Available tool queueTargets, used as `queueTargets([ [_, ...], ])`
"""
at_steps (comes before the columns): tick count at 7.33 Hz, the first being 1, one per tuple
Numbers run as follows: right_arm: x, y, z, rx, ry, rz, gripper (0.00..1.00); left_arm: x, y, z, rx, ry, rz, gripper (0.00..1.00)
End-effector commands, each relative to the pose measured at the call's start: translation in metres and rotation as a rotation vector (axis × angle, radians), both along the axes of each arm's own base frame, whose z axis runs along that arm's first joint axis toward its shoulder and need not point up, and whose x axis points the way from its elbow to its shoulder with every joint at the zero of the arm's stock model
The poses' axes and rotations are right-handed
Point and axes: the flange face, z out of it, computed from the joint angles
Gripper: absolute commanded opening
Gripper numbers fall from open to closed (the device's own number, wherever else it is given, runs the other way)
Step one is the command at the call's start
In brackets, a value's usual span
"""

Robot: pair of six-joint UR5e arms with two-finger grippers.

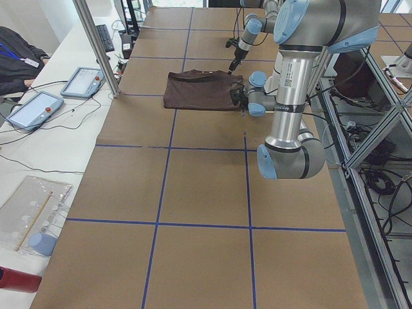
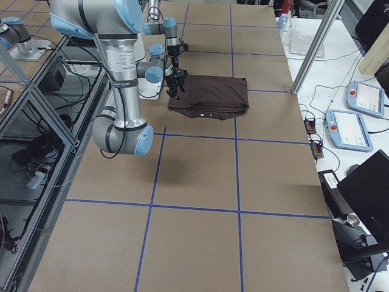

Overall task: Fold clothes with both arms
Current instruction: 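Move both grippers to the shirt corners nearest the robot, then lower both grippers and grasp the two near shirt corners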

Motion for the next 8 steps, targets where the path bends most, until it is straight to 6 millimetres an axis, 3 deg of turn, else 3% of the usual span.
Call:
queueTargets([
  [1,-0.015,0.021,0.014,-0.012,0.069,-0.012,0.7,0.001,0.001,-0.001,-0.005,0.003,0.0,0.0],
  [5,-0.033,0.021,0.037,0.016,0.13,0.0,0.7,0.0,0.001,-0.002,-0.005,0.006,0.0,0.0],
  [8,-0.037,0.021,0.042,0.016,0.137,0.008,0.7,-0.001,0.002,-0.005,-0.004,0.012,0.0,0.0],
])
